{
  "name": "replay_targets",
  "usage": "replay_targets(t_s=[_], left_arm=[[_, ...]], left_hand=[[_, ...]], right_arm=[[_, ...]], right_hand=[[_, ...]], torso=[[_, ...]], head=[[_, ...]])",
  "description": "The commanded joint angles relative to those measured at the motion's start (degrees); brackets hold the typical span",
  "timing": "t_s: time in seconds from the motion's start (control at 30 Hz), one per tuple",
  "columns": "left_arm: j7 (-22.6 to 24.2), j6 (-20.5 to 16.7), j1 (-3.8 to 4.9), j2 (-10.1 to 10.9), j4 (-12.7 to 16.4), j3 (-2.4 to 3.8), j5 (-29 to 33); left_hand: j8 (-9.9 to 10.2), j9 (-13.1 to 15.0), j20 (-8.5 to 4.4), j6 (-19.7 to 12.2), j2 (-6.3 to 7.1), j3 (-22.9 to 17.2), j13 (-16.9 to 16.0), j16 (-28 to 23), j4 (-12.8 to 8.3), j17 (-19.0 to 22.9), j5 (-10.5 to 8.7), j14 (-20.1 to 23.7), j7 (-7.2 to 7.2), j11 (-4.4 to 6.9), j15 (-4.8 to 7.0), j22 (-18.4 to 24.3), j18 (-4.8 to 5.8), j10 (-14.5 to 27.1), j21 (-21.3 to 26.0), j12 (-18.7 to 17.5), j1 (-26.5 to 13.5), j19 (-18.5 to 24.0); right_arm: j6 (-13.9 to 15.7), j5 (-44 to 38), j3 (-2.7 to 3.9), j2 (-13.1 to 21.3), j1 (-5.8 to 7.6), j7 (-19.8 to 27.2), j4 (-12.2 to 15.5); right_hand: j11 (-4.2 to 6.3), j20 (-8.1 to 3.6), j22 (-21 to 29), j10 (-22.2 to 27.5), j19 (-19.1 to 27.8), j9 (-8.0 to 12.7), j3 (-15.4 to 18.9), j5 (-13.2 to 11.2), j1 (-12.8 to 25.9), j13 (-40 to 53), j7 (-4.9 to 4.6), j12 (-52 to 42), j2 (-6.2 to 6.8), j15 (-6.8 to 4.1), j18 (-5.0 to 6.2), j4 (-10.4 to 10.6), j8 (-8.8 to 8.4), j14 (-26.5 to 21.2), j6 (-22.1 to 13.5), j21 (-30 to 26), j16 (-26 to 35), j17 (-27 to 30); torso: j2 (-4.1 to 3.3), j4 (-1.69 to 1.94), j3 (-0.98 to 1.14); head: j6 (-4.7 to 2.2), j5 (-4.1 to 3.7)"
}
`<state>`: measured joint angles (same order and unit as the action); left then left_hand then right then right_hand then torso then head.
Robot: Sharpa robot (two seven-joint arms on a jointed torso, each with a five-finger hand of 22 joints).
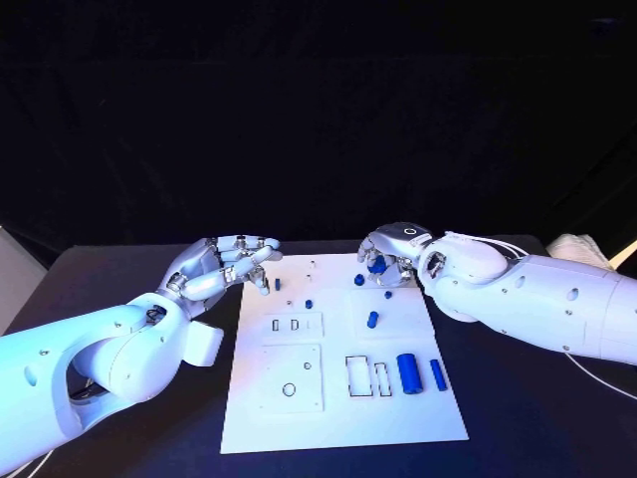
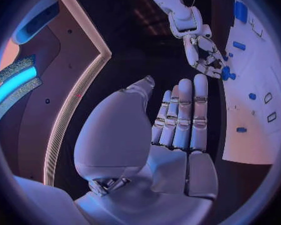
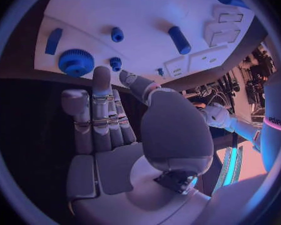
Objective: Assemble the parts on the task board
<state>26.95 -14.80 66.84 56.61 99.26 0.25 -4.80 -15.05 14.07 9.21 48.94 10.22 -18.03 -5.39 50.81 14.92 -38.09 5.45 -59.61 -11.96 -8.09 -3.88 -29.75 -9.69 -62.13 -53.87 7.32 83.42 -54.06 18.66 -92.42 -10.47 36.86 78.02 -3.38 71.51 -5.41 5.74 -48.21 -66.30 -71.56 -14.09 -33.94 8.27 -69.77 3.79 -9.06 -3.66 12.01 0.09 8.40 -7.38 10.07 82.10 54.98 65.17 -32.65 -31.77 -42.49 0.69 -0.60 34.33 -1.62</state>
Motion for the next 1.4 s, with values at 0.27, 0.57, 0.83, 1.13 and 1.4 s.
replay_targets(t_s=[0.27,0.57,0.83,1.13,1.4], left_arm=[[0.2,1.1,0.32,-0.2,0.0,0.1,-0.4],[0.2,0.9,0.41,-0.2,-0.1,0.11,-0.3],[0.1,0.8,0.45,-0.2,-0.2,0.12,-0.1],[0.0,0.8,0.46,-0.2,-0.1,0.12,0.1],[0.0,0.8,0.48,-0.1,0.0,0.12,0.2]], left_hand=[[0.3,0.1,0.16,-0.7,0.07,0.1,-0.1,0.2,-0.2,-0.1,-0.39,0.1,0.03,-0.09,-0.17,-0.2,-0.78,0.6,-0.5,-0.2,-0.4,0.0],[0.3,0.1,0.18,-0.8,0.06,0.1,-0.1,0.2,-0.2,-0.1,-0.39,0.2,-0.02,-0.14,-0.2,-0.2,-0.78,0.8,-0.6,-0.2,-0.5,0.1],[0.4,0.1,0.2,-0.8,0.03,0.2,-0.1,0.2,-0.2,-0.2,-0.39,0.2,-0.05,-0.16,-0.22,-0.3,-0.78,0.8,-0.6,-0.2,-0.5,0.1],[0.4,0.1,0.21,-0.9,-0.04,0.1,-0.1,0.2,-0.3,-0.2,-0.38,0.2,-0.08,-0.18,-0.24,-0.3,-0.78,0.9,-0.7,-0.2,-0.5,0.1],[0.4,0.1,0.24,-1.0,-0.18,0.1,-0.1,0.2,-0.3,-0.2,-0.38,0.2,-0.11,-0.21,-0.26,-0.4,-0.78,1.0,-0.8,-0.2,-0.5,0.2]], right_arm=[[-2.2,-3.5,-0.09,-0.9,-0.58,-2.2,-0.8],[-2.1,-3.9,-0.1,-1.4,-0.71,-2.3,-0.9],[-1.9,-3.8,-0.1,-1.7,-0.75,-2.3,-1.2],[-2.4,-3.7,-0.12,-2.1,-0.87,-2.2,-1.9],[-2.9,-3.5,-0.14,-2.4,-1.02,-2.0,-2.3]], right_hand=[[0.04,0.03,-0.5,1.2,-0.5,-0.4,0.2,-0.6,0.0,0.0,0.13,0.2,0.36,0.18,-1.04,0.8,-0.2,0.0,0.0,0.4,-0.8,-0.4],[0.09,0.07,-3.0,0.6,-1.7,-1.0,0.1,-0.6,-0.1,0.2,0.21,-0.1,-0.13,0.11,-1.44,1.4,0.12,0.1,0.8,1.9,-1.8,-0.9],[0.17,0.07,-4.8,-0.1,-2.5,-1.4,-0.3,-0.6,0.1,0.2,0.31,-0.1,-0.71,0.04,-1.73,2.1,0.39,0.2,1.4,3.0,-2.7,-1.3],[0.17,0.07,-4.9,-0.3,-2.5,-1.7,-0.7,-0.5,0.2,0.2,0.32,-0.1,-1.08,0.07,-1.73,2.6,0.52,0.0,1.7,3.1,-3.1,-1.5],[0.3,0.06,-5.9,-0.8,-2.8,-2.1,-1.2,-0.5,0.1,0.2,0.45,-0.1,-1.45,-0.02,-1.87,2.9,0.77,-0.1,2.2,3.6,-3.6,-1.7]], torso=[[-0.62,0.37,-0.08],[-0.68,0.39,-0.15],[-0.78,0.44,-0.14],[-1.08,0.52,-0.17],[-1.47,0.57,-0.21]], head=[[0.29,-0.05],[0.45,0.02],[0.58,0.04],[0.86,0.14],[0.89,0.12]])
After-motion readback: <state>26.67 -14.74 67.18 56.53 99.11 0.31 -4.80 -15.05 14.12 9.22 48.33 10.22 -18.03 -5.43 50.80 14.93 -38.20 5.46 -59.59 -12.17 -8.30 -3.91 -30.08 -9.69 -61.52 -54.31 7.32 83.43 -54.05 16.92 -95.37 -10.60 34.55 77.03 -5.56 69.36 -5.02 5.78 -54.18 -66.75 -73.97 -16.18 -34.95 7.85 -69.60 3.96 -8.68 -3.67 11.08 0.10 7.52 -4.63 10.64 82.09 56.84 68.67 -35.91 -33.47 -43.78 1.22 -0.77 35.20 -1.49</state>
